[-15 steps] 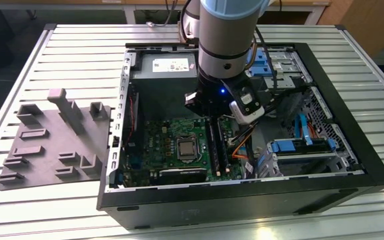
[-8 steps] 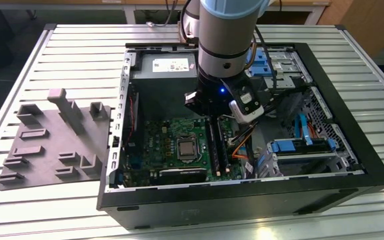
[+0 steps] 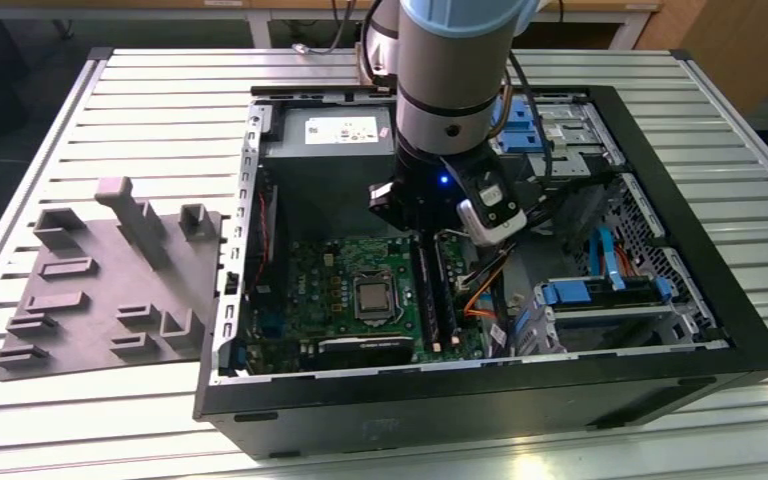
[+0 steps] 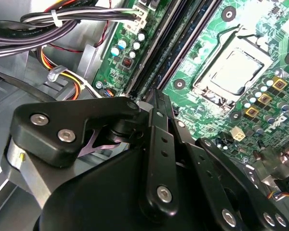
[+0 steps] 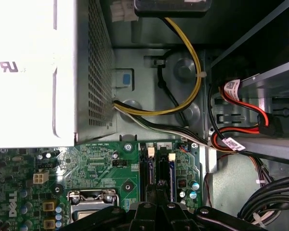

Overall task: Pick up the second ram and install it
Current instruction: 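Press down the second ram until it locks into place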

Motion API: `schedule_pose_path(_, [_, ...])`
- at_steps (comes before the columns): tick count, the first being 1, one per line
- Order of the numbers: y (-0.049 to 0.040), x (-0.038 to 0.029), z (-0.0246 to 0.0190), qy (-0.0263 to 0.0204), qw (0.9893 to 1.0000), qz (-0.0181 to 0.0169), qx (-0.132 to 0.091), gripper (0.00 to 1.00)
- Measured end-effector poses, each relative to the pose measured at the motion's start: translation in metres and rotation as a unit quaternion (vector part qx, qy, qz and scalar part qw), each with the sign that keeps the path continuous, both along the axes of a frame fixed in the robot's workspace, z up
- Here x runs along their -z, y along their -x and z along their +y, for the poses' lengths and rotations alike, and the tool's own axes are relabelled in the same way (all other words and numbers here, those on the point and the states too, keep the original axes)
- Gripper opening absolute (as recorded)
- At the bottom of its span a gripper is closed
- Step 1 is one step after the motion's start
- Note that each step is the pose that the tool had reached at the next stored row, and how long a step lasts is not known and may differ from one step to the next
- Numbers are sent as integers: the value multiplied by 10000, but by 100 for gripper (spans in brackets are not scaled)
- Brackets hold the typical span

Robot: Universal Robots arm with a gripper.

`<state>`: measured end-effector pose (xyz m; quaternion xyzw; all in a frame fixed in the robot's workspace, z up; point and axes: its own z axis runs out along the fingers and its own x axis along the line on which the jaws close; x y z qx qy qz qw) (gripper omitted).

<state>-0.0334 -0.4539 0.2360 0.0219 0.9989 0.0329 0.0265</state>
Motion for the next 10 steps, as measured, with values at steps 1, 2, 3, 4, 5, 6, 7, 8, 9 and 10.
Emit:
schedule_pose_path(1, [0,3,1,1,10000,0,5,11])
schedule_pose_path(2, [0,6,2,1,10000,0,14,11])
schedule_pose_path(3, [0,10,3,1,10000,1,25,11])
schedule_pose_path(4, [0,14,5,0,10000,0,38,11])
schedule_pose_path(5, [0,17,6,0,10000,0,50,11])
schedule_pose_path(6, [0,19,8,-1,10000,0,61,11])
schedule_pose_path(7, [0,22,10,-1,10000,0,72,11])
schedule_pose_path(8, [0,23,12,-2,10000,0,80,11])
schedule_pose_path(9, [0,24,14,-1,10000,0,88,11])
schedule_pose_path(10, [0,25,17,-1,10000,0,95,11])
